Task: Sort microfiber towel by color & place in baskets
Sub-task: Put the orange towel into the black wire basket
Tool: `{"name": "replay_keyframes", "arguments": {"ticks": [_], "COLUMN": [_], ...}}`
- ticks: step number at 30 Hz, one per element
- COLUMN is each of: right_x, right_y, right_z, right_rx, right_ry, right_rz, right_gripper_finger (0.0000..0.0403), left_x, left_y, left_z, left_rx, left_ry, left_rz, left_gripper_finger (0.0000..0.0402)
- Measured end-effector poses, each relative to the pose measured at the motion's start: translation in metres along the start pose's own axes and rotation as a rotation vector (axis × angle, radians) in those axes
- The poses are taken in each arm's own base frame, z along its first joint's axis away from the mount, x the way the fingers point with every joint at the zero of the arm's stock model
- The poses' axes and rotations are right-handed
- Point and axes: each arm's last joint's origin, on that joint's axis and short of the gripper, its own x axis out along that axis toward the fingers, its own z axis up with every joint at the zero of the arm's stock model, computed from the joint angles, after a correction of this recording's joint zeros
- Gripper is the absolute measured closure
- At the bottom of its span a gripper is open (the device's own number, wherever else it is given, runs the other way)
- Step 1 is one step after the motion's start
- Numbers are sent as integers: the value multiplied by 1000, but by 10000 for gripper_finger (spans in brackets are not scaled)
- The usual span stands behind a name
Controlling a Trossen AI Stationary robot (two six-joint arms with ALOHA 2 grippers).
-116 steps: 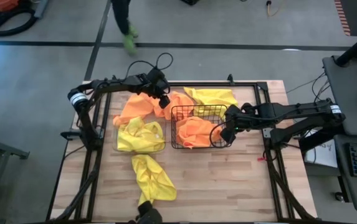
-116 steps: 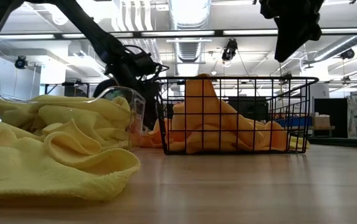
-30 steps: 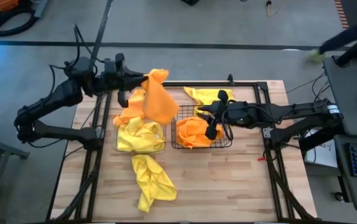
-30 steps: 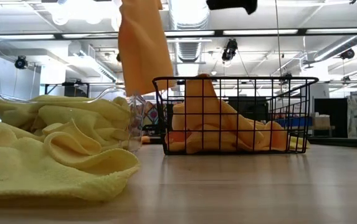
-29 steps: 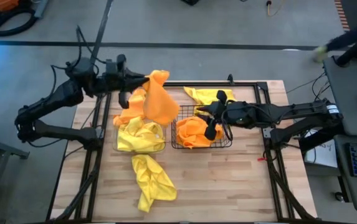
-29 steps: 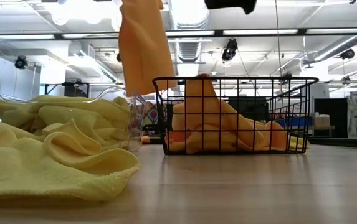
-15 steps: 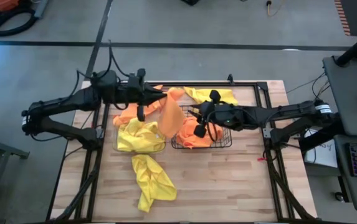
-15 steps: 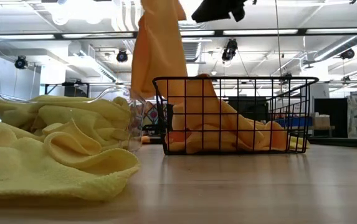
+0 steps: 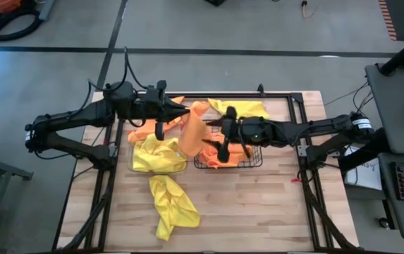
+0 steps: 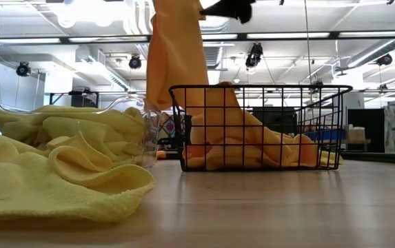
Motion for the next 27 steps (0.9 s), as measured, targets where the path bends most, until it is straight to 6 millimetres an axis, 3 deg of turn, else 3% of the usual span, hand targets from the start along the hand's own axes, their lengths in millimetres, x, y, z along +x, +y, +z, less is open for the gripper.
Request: {"name": "replay_keyframes", "arguments": {"ticks": [5,9,12,17,22,27], "right_x": [17,31,37,33,15,-5], "right_y": [-3,0,0,1,2,7], "right_z": [-5,-9,-6,9,30,49], "right_rx": [18,-28,-60,-144,-174,-194], "right_ry": [-48,-90,-103,-109,-44,48], "right_rz": [-183,-80,-46,-22,26,64], "right_gripper_finger": [107,127,186,361,392,394], "left_x": [5,7,7,6,4,-3], "left_y": [-9,-15,-16,-16,-16,-16], "left_z": [-1,-1,-1,0,0,4], "left_rx": [-10,-12,-18,-20,22,49], "left_ry": [-8,-19,-19,-21,43,148], "left_rz": [-39,-64,-68,-62,-56,-36], "left_gripper_finger": [401,401,401,400,369,300]}}
